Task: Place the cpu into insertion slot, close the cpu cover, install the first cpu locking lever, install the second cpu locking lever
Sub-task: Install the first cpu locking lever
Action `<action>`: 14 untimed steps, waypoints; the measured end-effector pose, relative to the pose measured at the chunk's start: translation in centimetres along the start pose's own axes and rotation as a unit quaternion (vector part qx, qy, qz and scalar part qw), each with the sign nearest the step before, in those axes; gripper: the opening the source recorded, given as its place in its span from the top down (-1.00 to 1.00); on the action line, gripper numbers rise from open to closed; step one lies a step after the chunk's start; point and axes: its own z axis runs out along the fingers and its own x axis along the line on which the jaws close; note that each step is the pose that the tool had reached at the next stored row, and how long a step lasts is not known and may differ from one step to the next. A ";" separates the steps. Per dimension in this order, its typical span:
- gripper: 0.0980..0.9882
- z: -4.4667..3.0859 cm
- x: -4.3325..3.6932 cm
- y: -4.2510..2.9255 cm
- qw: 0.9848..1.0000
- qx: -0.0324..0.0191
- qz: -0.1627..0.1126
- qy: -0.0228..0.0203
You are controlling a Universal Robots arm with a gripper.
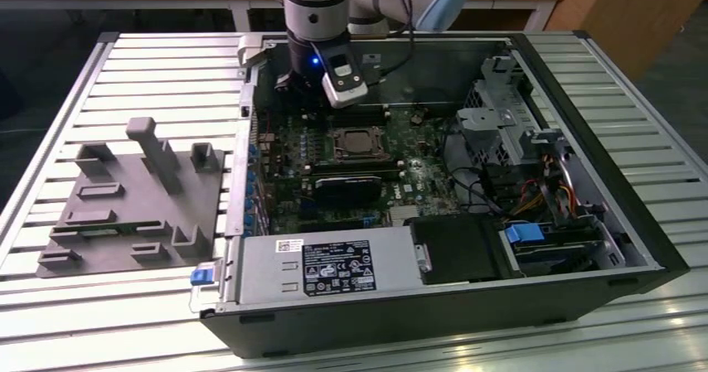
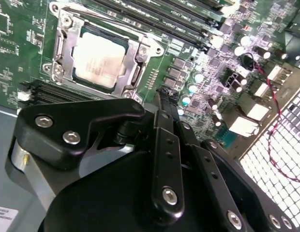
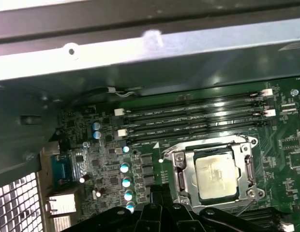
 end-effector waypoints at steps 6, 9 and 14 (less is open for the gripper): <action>0.98 -0.57 0.02 0.01 1.000 0.000 0.000 -0.001; 0.98 -1.27 0.01 0.03 1.000 0.000 0.000 -0.001; 0.98 -2.07 0.00 0.05 1.000 -0.002 0.000 -0.001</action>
